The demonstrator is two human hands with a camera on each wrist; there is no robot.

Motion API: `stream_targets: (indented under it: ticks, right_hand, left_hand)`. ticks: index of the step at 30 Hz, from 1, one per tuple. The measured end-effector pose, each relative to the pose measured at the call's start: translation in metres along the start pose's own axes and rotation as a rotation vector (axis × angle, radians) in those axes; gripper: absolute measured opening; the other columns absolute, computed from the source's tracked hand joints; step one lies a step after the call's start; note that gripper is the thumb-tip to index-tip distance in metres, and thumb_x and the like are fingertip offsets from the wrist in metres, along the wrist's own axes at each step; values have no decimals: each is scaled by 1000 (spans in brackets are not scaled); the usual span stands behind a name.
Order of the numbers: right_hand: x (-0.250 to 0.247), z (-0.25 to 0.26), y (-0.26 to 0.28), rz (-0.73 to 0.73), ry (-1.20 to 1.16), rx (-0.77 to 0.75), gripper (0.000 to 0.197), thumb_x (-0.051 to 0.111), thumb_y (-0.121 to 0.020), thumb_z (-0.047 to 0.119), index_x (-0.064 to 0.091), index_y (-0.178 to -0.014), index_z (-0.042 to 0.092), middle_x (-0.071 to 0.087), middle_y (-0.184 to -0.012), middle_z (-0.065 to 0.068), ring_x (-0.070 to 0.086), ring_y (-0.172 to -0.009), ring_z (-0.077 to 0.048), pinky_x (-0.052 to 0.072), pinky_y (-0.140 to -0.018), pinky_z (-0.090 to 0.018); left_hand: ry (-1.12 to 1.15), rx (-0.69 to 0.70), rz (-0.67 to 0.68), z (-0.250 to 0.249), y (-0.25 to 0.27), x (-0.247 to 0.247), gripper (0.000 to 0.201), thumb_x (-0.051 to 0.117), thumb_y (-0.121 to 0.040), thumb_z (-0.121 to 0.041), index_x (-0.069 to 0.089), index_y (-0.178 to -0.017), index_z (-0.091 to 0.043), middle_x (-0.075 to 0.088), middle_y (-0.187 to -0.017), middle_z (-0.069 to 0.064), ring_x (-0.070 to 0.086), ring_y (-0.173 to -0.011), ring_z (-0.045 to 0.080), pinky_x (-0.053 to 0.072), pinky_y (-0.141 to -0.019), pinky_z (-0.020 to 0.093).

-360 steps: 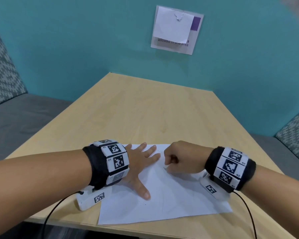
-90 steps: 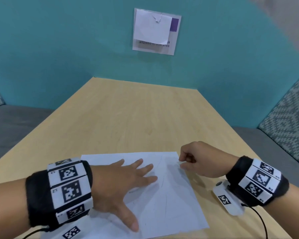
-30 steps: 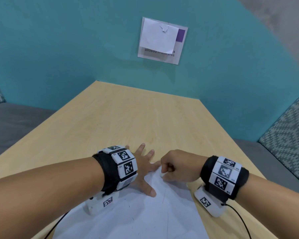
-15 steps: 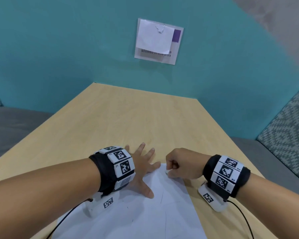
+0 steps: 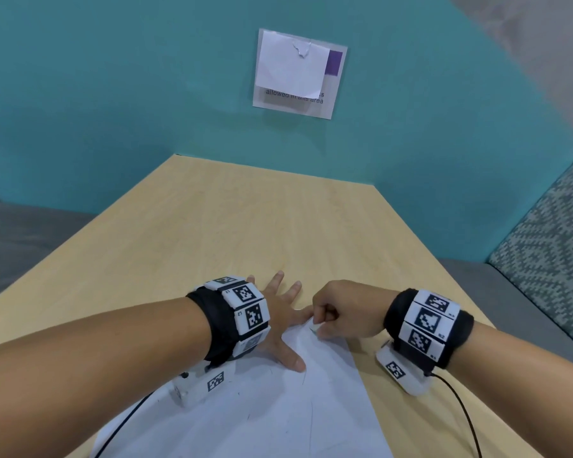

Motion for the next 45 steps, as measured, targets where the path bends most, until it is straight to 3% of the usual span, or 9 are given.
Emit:
stream_targets:
  ticks: [5, 9, 14, 17, 24, 27, 32, 40, 45]
  right_hand:
    - [17, 17, 8, 62, -28, -105, 8, 67, -86, 23, 59, -83, 22, 53, -69, 12, 47, -60, -5, 39, -60, -20]
    - [-1, -4, 4, -35, 7, 11, 7, 68, -86, 25, 64, -88, 20, 54, -71, 11, 48, -63, -7, 40, -59, -21]
    - [16, 14, 11, 35, -15, -96, 12, 67, -86, 22, 58, -79, 26, 53, -67, 11, 46, -57, -3, 36, -55, -14]
    - [3, -2, 7, -23, -2, -6, 6, 68, -87, 25, 62, -87, 23, 53, -70, 13, 47, -61, -3, 39, -59, -18]
    - [11, 6, 10, 22, -2, -58, 11, 68, -86, 24, 59, -81, 26, 54, -67, 14, 47, -59, -2, 38, -57, -15]
    - [2, -6, 8, -38, -4, 12, 8, 69, -86, 25, 62, -86, 21, 55, -71, 11, 48, -62, -6, 39, -59, -19]
    - [14, 5, 13, 12, 2, -56, 14, 68, -86, 25, 66, -91, 12, 55, -71, 9, 47, -62, -8, 40, -60, -21]
    - [13, -1, 15, 8, 0, -34, 14, 68, -85, 25, 67, -93, 13, 58, -75, 8, 50, -67, -11, 44, -65, -25]
    - [5, -18, 12, -59, 27, 22, 8, 67, -85, 24, 63, -86, 17, 53, -71, 12, 46, -62, -7, 38, -60, -22]
  left_hand:
    - [25, 5, -20, -1, 2, 1, 97, 54, -78, -81, 0, -155, -52, -20, -166, 4, -30, -146, 40, -4, -109, 77]
    - [-4, -10, -2, 1, 0, 2, 105, 51, -77, -83, -13, -153, -50, -21, -166, 3, -29, -147, 39, -2, -108, 78]
    - [12, -2, -12, 1, 2, 1, 103, 52, -75, -84, -13, -149, -56, -20, -166, 5, -29, -146, 42, -1, -107, 79]
    - [-23, -22, 3, 1, 1, 2, 106, 50, -77, -84, -17, -152, -51, -22, -166, 4, -29, -147, 40, 0, -108, 78]
    - [-4, -12, -1, 1, 0, 1, 105, 52, -77, -83, -17, -150, -54, -20, -166, 5, -30, -145, 43, 0, -106, 80]
    - [-29, -30, -3, 1, -1, 3, 107, 50, -76, -85, -16, -152, -50, -20, -166, 4, -29, -146, 42, 0, -106, 80]
    - [-16, -15, -15, 3, -2, 3, 107, 51, -75, -85, -18, -150, -53, -19, -166, 4, -29, -146, 43, 2, -106, 80]
    - [-45, -21, -25, 6, -5, 7, 107, 46, -73, -89, -16, -152, -50, -20, -166, 2, -29, -146, 42, 1, -106, 79]
    - [-69, -24, -29, 3, 0, 7, 106, 45, -75, -88, -13, -154, -47, -21, -166, 1, -28, -147, 39, -1, -109, 77]
Point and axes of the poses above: each hand's wrist, its own y-axis away from the middle knuckle, its own x-axis out of the palm, z = x × y, the point moved 3 cm from there along -y, towards the middle knuckle
